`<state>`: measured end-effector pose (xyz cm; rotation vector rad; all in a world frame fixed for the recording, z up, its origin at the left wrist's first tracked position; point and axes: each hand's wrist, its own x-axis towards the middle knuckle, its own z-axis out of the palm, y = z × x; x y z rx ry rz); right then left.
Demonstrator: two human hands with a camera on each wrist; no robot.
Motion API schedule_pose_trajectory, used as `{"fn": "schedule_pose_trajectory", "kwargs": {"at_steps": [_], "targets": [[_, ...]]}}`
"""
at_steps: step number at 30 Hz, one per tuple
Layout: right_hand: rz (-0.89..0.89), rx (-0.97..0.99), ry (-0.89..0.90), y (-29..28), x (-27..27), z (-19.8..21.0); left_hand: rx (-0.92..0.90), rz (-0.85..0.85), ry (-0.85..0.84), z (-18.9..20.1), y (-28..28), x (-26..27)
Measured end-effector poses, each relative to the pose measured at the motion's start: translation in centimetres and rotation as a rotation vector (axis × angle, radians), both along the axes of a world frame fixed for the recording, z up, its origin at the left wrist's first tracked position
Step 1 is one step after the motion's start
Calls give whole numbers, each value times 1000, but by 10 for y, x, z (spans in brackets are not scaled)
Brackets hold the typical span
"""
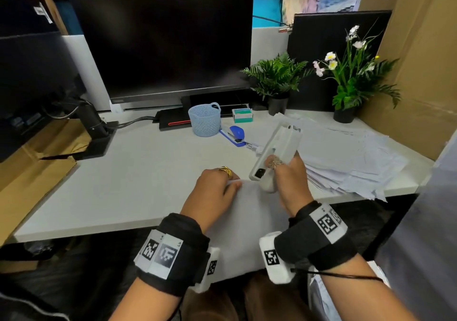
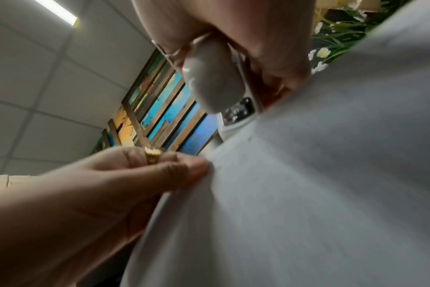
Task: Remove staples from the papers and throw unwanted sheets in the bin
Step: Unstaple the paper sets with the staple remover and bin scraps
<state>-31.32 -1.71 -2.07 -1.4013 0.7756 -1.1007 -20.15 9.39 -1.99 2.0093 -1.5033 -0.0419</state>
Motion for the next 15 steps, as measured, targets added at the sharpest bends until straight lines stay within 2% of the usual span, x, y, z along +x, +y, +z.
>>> {"fn": "schedule_pose_trajectory", "kwargs": {"at_steps": [3, 10, 15], "targets": [[-83, -26, -105, 4, -4, 1, -29, -23, -26, 6, 0, -10], [-33, -63, -149, 8, -5, -3, -55, -57, -129, 16, -2, -28], [-37, -61, -204, 7, -6, -3, -32, -68, -115, 17, 1, -32]]}}
